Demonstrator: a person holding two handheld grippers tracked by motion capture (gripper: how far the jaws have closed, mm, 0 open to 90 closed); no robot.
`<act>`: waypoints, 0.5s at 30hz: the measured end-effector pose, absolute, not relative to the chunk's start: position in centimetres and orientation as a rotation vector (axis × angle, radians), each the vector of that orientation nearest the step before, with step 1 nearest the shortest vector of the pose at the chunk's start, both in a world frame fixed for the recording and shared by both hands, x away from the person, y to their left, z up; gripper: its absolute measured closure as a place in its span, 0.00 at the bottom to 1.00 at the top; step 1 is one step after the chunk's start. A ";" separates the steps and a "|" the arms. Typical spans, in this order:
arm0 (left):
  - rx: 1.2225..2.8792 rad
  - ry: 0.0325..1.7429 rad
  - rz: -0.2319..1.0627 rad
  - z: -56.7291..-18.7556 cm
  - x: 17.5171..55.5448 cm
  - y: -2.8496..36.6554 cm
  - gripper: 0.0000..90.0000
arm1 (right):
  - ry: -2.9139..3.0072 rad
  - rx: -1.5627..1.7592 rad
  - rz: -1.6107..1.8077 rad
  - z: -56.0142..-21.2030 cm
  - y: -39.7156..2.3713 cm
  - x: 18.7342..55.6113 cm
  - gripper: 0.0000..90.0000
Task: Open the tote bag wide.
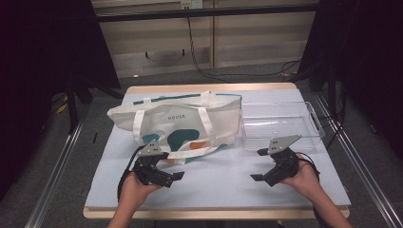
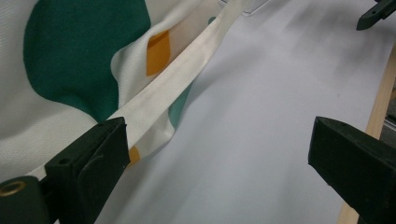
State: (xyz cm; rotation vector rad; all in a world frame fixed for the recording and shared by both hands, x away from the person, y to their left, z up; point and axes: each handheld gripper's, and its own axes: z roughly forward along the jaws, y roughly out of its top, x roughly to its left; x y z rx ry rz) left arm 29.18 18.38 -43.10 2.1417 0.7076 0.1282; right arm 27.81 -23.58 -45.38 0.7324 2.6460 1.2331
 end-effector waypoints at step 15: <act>2.153 0.682 0.121 -41.5 29.5 18.4 0.06 | 2.651 0.718 1.285 -44.0 -21.8 28.4 0.06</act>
